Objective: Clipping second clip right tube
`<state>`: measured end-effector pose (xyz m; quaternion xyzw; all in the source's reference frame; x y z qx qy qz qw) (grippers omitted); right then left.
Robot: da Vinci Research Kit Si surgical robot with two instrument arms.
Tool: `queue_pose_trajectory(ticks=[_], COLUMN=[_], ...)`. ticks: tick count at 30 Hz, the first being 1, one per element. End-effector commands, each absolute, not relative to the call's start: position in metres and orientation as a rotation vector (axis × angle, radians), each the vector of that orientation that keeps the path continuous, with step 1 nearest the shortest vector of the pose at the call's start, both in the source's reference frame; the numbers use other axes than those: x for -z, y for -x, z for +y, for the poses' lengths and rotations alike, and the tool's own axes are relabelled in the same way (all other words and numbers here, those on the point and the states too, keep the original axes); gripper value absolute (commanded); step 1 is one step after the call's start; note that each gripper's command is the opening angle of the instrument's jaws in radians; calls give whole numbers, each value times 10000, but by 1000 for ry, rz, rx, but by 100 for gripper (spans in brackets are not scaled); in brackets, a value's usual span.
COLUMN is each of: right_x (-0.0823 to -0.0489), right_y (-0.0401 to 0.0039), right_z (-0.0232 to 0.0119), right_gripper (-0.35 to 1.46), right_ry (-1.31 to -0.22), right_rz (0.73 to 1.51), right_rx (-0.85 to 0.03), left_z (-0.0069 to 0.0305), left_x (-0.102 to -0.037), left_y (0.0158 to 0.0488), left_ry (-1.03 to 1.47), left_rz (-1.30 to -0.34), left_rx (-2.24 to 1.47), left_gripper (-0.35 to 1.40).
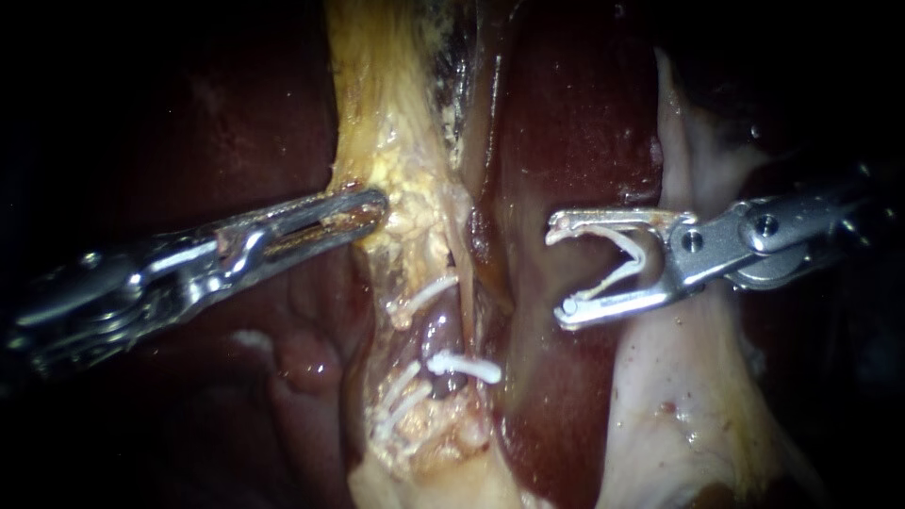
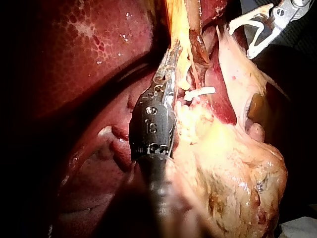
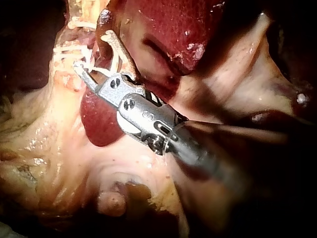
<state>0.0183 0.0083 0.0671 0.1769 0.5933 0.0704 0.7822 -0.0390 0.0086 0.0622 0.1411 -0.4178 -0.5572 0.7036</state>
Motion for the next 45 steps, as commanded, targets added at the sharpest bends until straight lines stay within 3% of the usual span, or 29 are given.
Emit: queue_pose_trajectory(ticks=[1, 3, 9, 13, 22, 34, 40, 43, 45], right_x=[-674, -678, -712, -739, -786, -805, -807, -807, -806], right_y=[-184, -188, -215, -235, -266, -310, -323, -324, -322], right_z=[80, 75, 46, 27, 9, 1, -1, 0, -1], right_gripper=[60, 60, 60, 60, 59, 58, 53, 44, 24], right_ry=[-385, -389, -555, -625, -693, -749, -777, -781, -782], right_rz=[1283, 1289, 1256, 1208, 1134, 1104, 1127, 1128, 1128], right_rx=[-149, -142, -280, -327, -422, -479, -483, -490, -489], left_z=[87, 88, 94, 95, 90, 86, 86, 86, 86], left_x=[-619, -612, -581, -563, -530, -522, -522, -522, -522], left_y=[389, 385, 365, 352, 351, 353, 354, 354, 354], left_ry=[-315, -320, -318, -311, -312, -308, -307, -307, -307], left_rz=[-929, -928, -941, -947, -967, -971, -971, -971, -971], left_rx=[1239, 1239, 1251, 1261, 1270, 1265, 1266, 1266, 1266], left_gripper=[-35, -35, -35, -35, -35, -35, -35, -35, -35])
